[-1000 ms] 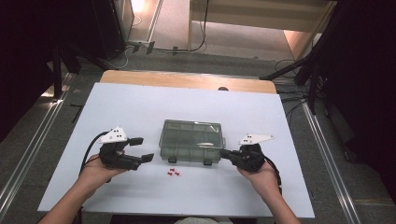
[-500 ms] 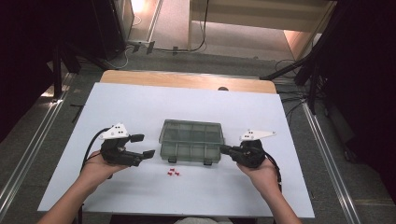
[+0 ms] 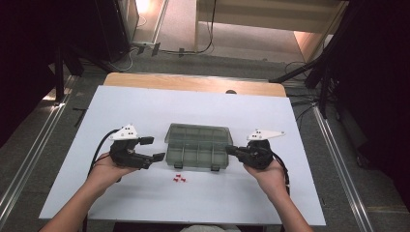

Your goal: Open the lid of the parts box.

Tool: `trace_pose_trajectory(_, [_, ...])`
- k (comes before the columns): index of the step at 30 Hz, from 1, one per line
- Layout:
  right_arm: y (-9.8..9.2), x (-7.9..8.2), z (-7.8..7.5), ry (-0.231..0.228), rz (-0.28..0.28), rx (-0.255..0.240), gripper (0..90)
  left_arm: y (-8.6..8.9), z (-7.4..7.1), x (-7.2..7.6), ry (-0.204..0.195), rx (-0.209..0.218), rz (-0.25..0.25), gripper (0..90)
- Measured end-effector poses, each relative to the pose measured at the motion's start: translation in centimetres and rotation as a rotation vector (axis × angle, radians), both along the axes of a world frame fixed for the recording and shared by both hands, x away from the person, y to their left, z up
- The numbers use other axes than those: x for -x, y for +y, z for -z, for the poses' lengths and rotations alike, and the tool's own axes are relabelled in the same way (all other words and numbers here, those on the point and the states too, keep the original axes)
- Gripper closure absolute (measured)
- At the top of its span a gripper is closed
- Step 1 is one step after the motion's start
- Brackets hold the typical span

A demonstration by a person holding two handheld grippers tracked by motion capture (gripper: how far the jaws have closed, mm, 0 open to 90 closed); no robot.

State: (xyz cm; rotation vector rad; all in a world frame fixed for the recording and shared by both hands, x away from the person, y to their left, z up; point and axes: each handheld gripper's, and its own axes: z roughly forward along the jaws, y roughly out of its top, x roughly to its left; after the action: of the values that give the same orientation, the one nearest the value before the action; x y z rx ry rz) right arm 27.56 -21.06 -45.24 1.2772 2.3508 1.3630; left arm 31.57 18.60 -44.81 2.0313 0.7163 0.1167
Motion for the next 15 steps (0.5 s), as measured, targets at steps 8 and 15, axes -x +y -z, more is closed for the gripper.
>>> trace_pose_trajectory(8, [-0.1,-0.3,-0.4,-0.008,0.003,-0.005,90.0,-0.5,-0.3,-0.7,0.0,-0.022,0.003,21.3])
trace_pose_trajectory(15, [-0.3,-0.9,-0.9,-0.012,0.005,-0.012,90.0,-0.9,-0.2,-1.5,0.005,-0.024,0.009,21.3])
